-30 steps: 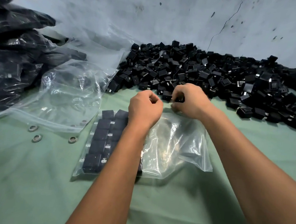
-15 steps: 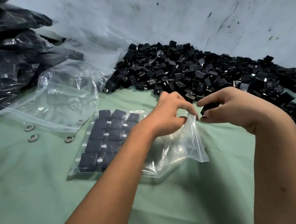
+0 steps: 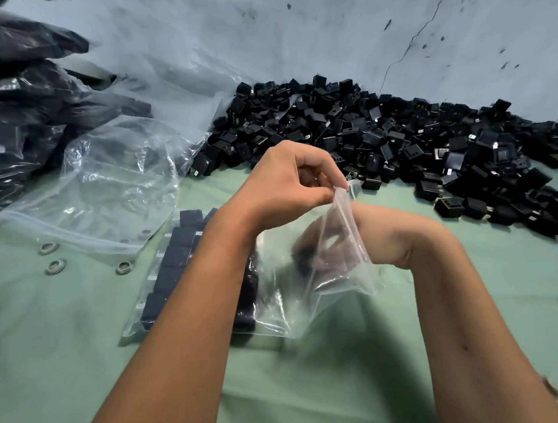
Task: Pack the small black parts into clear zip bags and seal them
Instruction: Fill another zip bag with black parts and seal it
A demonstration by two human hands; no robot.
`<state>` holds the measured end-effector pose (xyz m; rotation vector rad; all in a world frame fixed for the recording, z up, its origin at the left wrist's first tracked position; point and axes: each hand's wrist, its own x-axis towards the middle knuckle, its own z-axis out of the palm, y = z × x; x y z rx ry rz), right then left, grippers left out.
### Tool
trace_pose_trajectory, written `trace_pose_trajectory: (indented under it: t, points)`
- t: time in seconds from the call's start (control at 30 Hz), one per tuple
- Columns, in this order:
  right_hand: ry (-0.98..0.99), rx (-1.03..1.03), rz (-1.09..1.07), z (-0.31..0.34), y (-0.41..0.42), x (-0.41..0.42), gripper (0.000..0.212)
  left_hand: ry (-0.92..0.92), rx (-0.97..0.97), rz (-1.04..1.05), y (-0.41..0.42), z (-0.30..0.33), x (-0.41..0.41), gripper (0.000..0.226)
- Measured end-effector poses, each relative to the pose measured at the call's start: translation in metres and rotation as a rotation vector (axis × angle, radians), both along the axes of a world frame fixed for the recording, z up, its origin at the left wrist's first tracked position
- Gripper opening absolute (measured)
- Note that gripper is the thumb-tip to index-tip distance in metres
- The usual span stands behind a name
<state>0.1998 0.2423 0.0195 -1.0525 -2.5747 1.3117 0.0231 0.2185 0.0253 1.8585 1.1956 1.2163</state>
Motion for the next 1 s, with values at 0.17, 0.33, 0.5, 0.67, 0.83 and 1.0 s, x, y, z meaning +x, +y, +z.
trace_pose_trajectory:
  t: [0.17,0.33,0.5,0.67,0.83,1.0]
  points:
    - [0.091,-0.128,0.045,-0.014,0.001,-0.012,0.026,0.001,-0.005,-0.032,0.000,0.003,0.008,0.022]
    - [0.004,-0.111,0.224,-0.014,0.002,-0.018,0.035,0.055,-0.039,0.142,0.002,-0.001,-0.016,0.013]
    - [0.002,-0.272,0.153,-0.022,0.004,-0.014,0.023,0.277,-0.189,0.621,-0.001,-0.022,-0.075,0.012]
    - [-0.049,-0.353,0.116,-0.026,0.004,-0.019,0.022,0.312,-0.389,0.767,-0.008,-0.031,-0.104,0.019]
    - [-0.048,-0.444,0.103,-0.028,-0.001,-0.024,0.026,0.256,-0.531,0.658,-0.010,-0.031,-0.103,0.013]
    - [-0.048,-0.479,0.141,-0.030,-0.002,-0.022,0.026,0.284,-0.534,0.612,-0.014,-0.024,-0.110,0.010]
